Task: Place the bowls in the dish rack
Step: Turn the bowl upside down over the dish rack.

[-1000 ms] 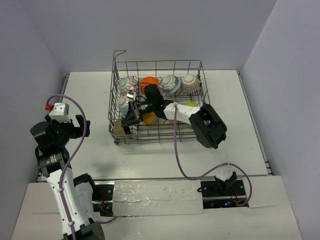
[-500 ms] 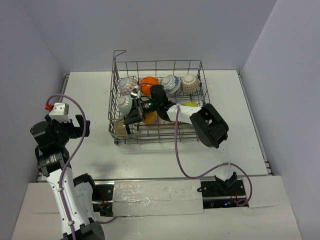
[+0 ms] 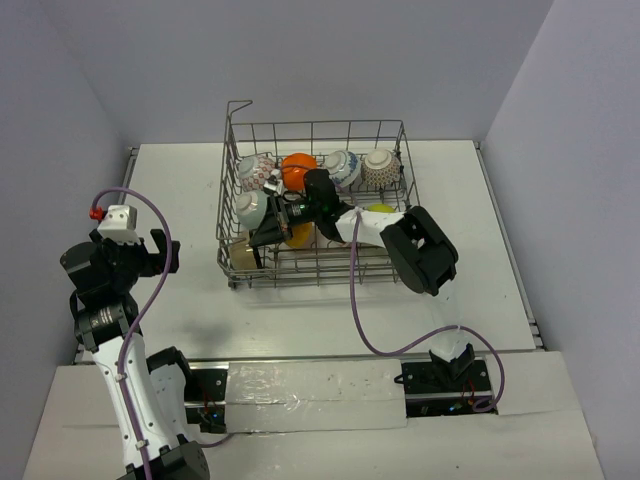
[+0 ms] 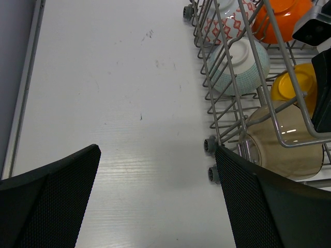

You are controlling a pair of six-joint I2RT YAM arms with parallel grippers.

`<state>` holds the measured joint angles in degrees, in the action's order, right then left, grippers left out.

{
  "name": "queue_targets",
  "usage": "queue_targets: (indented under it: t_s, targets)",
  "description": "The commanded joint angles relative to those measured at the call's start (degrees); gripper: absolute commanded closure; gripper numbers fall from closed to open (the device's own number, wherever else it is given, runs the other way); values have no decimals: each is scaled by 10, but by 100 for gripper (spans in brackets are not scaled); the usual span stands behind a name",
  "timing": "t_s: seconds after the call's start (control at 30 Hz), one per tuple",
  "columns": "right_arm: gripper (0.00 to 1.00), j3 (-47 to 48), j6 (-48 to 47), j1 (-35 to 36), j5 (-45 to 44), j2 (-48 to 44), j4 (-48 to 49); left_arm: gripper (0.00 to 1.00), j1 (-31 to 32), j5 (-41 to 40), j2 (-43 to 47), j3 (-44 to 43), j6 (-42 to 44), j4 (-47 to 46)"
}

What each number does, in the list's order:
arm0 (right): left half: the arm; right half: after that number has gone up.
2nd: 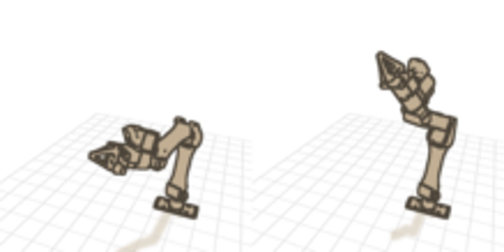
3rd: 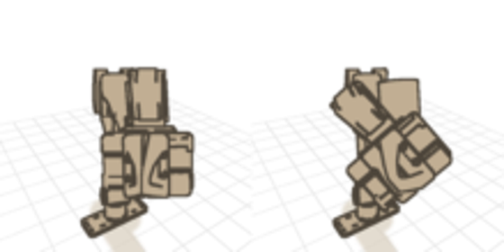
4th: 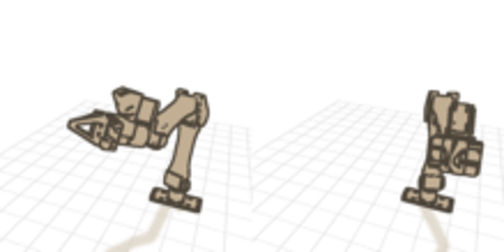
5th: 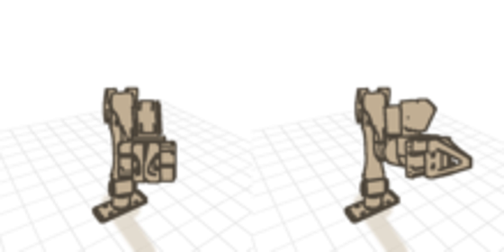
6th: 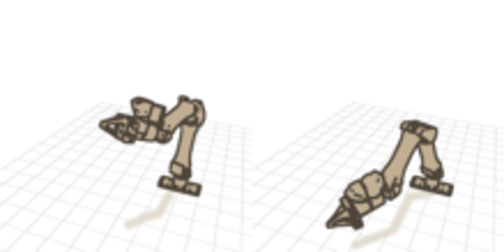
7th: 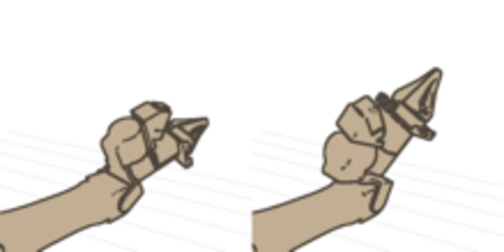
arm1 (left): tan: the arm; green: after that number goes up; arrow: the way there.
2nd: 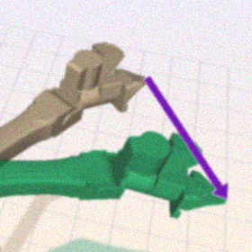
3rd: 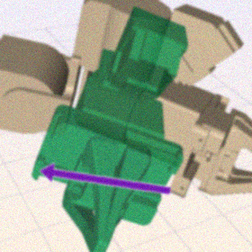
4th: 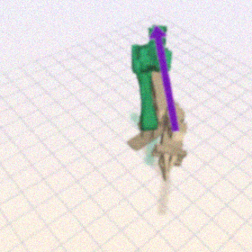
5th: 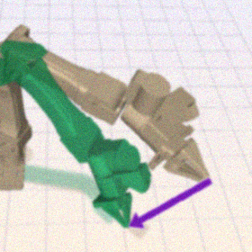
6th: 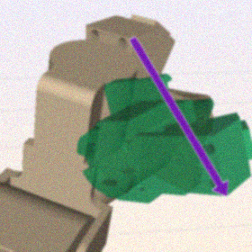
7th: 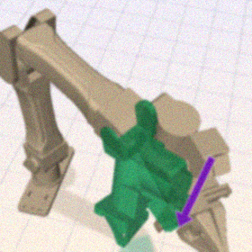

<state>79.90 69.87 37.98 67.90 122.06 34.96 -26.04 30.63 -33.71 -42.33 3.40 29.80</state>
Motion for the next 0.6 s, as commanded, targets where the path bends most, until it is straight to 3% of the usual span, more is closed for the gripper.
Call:
queue_targets:
  t_s: [0.0,0.57]
  targets:
    - [100,5,11,-4,16,-16,56,1,-3,14,0,5,-1,-15]
    - [100,37,39,18,13,16,101,1,-4,20,-4,4,-1,-14]
